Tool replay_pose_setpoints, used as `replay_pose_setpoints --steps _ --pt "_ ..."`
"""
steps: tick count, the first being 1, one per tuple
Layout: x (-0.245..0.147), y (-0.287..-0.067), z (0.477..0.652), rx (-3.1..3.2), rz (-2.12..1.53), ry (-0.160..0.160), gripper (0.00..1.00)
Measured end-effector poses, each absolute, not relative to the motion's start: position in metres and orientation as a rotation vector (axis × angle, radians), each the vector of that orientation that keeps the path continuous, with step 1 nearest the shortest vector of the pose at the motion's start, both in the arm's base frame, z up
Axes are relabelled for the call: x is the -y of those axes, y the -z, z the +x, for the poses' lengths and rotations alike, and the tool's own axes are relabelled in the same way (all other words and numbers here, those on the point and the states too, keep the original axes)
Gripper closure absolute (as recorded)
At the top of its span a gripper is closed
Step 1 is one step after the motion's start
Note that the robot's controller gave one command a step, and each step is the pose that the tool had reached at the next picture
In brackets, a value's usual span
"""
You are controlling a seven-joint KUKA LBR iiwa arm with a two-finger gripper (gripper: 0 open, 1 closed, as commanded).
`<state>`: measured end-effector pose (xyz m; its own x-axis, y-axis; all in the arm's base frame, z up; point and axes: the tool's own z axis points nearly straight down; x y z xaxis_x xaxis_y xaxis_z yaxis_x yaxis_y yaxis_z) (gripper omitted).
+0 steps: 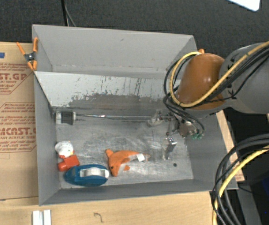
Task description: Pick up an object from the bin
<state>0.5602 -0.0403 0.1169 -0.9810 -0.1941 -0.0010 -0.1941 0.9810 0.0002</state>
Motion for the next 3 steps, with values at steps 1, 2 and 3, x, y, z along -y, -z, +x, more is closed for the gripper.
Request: replay_pose_setpoints --steps 1,2,3 --pt "0.0331 -0.0767 0.5023 -3.129 -0.284 -0.001 1.00" --pt "0.0330 -0.0768 0.5024 -3.129 -0.284 -0.001 0.00" --pt "0.0329 -0.0768 0.5024 -3.129 -0.285 0.000 1.00"
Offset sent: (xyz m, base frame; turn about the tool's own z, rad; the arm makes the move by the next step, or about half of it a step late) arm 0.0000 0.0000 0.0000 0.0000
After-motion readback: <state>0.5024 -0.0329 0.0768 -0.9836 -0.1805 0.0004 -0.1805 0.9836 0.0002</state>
